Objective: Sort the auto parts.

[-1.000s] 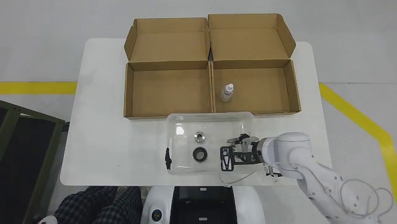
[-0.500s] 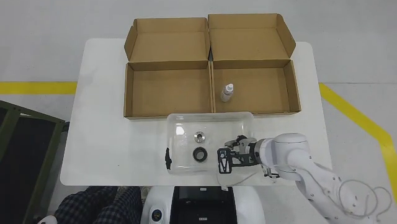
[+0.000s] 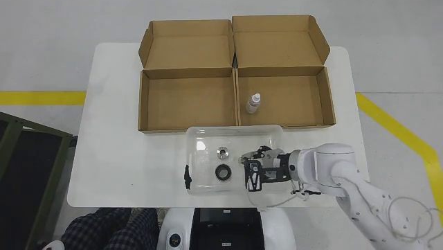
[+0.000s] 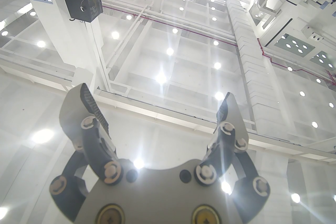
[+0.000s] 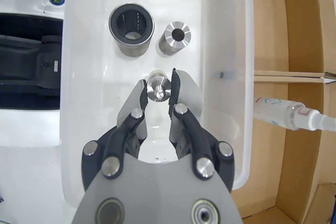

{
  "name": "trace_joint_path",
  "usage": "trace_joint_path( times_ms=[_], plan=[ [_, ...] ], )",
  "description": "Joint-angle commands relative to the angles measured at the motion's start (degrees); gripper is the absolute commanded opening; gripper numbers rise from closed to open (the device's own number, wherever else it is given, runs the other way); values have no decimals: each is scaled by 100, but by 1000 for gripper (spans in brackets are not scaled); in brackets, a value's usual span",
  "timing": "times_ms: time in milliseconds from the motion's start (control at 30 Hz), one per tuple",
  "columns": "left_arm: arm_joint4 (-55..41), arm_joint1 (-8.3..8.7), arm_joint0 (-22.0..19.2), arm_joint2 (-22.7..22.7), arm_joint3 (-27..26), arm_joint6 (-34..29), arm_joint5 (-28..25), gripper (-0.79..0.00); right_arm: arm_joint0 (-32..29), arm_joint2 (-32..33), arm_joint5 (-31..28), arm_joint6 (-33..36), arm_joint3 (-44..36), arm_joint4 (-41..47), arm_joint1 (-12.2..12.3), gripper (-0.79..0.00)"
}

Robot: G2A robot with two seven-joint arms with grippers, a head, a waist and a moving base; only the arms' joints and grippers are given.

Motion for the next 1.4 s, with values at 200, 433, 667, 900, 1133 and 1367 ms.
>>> trace_joint_path(
  times_ms=[200, 433, 667, 900, 1133, 1367],
  plan=[
    [0, 0, 0, 0, 0, 0, 0, 0, 57, 258, 44, -1232, 234, 141, 9, -785],
    [0, 0, 0, 0, 0, 0, 0, 0, 120, 455, 39, -2065, 417, 319, 12, -785],
    [0, 0, 0, 0, 0, 0, 0, 0, 95, 692, -36, -2848, 507, 535, 25, -785],
    [0, 0, 0, 0, 0, 0, 0, 0, 57, 935, -97, -3339, 545, 687, 43, -785],
    [0, 0, 0, 0, 0, 0, 0, 0, -8, 1202, -18, -3607, 409, 905, 59, -785],
    [0, 0, 0, 0, 0, 0, 0, 0, -80, 1481, 86, -3861, 295, 1203, 69, -785]
  ],
)
